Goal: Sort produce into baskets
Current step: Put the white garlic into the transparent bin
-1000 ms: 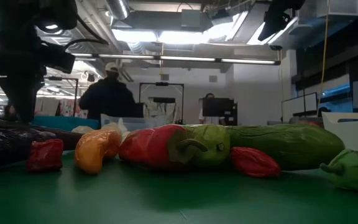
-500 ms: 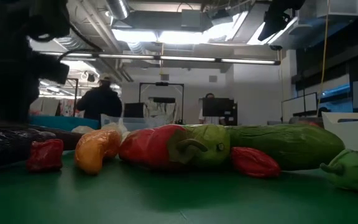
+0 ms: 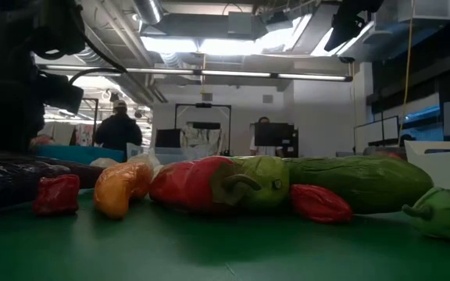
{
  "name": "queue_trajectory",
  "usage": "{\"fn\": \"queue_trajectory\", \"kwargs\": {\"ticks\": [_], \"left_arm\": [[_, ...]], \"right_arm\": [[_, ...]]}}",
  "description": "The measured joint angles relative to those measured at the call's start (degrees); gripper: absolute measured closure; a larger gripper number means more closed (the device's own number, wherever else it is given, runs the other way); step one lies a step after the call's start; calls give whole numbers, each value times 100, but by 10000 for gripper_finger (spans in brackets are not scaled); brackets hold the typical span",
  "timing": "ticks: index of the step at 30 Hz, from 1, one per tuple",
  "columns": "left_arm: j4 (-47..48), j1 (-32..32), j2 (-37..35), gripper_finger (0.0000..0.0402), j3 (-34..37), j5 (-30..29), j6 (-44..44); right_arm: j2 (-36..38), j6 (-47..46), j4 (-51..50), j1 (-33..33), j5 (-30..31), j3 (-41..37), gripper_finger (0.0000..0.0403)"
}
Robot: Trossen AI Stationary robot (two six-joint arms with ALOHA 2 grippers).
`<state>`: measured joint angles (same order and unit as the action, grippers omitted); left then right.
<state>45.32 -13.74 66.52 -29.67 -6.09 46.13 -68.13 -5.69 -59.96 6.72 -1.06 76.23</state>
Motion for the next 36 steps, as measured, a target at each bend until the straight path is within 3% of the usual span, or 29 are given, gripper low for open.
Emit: {"fn": "queue_trajectory", "kwargs": {"ticks": [12,20,24,29,36], "left_arm": [[-278,106,-15,270,-416,-505,202],[-290,893,-15,269,-1075,-2265,96],[-714,1635,-15,269,-1270,-2917,-536],[-1689,2796,-2,269,-1296,-2749,-1663],[-2313,4430,2,269,-1296,-1711,-2481]], "right_arm": [[0,24,2,0,0,0,68],[2,61,53,0,0,0,68],[1,62,75,0,0,0,68],[2,73,151,0,0,0,68],[0,168,202,0,0,0,68]]}}
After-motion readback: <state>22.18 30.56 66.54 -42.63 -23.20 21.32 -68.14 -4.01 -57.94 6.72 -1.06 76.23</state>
